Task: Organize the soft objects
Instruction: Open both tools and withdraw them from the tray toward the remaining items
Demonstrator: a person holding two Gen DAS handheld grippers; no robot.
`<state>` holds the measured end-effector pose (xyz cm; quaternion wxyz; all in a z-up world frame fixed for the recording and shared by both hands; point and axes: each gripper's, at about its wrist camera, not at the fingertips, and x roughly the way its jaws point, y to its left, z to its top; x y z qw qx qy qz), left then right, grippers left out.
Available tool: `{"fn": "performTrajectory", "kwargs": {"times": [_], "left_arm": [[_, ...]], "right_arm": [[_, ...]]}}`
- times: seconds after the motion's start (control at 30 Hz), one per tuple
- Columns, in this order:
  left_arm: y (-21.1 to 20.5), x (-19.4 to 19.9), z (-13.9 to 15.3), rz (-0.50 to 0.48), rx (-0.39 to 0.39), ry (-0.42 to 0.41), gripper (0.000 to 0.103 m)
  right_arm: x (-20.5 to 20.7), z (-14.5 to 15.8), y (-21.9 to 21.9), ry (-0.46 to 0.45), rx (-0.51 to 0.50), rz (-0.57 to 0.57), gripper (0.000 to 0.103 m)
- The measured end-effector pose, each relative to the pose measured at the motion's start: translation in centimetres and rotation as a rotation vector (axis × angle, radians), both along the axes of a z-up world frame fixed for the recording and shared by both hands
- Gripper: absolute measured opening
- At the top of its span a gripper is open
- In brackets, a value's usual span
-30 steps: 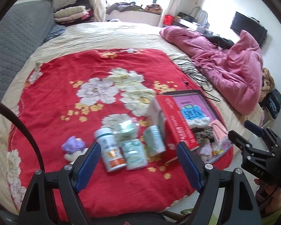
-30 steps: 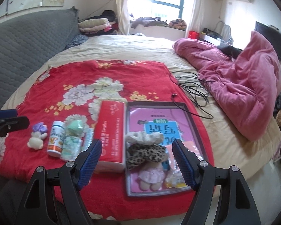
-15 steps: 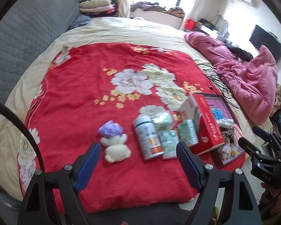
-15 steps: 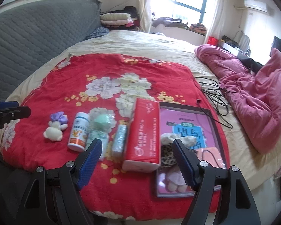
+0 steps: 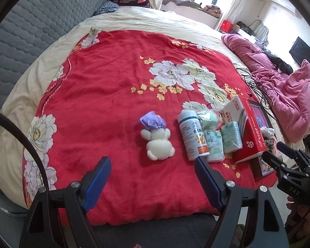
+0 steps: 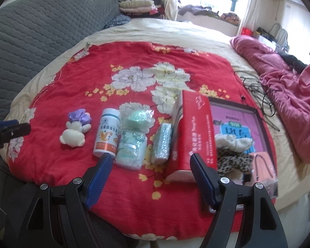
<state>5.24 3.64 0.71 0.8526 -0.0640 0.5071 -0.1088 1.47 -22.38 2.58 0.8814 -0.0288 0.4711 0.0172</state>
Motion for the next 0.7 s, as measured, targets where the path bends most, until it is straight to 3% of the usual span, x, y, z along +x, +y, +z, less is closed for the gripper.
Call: {"fn": "performTrajectory", "kwargs": {"times": [0.1, 0.5, 0.6, 0.7], "left_arm": [[-0.1, 0.1, -0.6, -0.009, -0.003, 0.01, 0.082], [-1.1, 1.1, -2.8, -0.042, -0.006, 0.053, 0.082], [-0.9, 1.6, -3.2, -0.039, -0.006, 0.062, 0.082], [-0.7, 2.2, -3.7, -0.033, -0.012, 0.072, 0.082]], "right_arm": [[1.3, -1.3, 0.0, 0.032, 0.004, -0.031, 0.078], [7.4, -6.7, 2.2, 0.164, -0.215, -0.039, 0.078], [8.5, -7.8, 3.4, 0.188, -0.318, -0.014, 0.073], [9.4, -9.3, 3.7, 0.234, -0.393, -0.009, 0.061]]}}
